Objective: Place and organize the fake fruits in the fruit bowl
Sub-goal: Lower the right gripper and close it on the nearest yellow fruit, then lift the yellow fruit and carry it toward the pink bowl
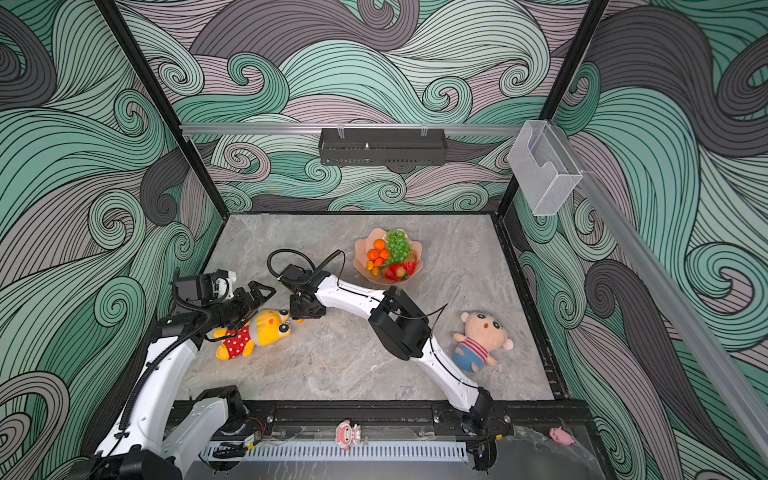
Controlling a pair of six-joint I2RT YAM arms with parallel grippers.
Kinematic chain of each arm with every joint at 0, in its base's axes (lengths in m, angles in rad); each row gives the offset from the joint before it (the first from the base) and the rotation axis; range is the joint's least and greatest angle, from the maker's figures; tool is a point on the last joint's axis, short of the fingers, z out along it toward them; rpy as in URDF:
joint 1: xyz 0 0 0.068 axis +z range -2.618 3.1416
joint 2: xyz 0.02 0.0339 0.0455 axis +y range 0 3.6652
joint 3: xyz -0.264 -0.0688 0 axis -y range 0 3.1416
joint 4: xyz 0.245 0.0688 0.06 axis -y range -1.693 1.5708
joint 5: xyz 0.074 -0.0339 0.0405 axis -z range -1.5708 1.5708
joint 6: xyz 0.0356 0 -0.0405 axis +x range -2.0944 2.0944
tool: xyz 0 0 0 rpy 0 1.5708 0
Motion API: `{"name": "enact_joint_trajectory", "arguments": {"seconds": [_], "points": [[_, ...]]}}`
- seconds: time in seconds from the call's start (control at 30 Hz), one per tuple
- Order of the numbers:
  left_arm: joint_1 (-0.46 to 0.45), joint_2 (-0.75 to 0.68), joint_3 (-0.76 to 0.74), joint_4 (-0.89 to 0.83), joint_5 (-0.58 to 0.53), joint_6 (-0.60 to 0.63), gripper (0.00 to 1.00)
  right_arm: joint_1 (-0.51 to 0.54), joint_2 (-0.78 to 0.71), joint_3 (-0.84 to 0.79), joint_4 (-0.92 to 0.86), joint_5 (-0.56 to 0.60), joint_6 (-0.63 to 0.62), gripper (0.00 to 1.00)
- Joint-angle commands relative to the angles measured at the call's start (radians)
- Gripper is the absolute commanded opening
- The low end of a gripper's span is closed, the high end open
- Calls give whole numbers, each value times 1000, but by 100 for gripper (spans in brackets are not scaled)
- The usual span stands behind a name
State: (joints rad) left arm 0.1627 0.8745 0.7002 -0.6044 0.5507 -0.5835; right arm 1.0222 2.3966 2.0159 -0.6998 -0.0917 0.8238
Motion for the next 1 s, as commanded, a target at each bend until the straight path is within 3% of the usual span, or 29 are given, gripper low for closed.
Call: {"name": "enact_joint_trajectory", "arguments": {"seconds": [0.0,0.77,0.97], "points": [[9,1,-1,19,11,18,99,2,31,23,-21,-9,8,39],[8,4,-2,21,12,19,99,3,55,26,-27,-25,5,25],[9,8,0,38,72,36,99,2,25,9,-27,-25,-1,22]]}}
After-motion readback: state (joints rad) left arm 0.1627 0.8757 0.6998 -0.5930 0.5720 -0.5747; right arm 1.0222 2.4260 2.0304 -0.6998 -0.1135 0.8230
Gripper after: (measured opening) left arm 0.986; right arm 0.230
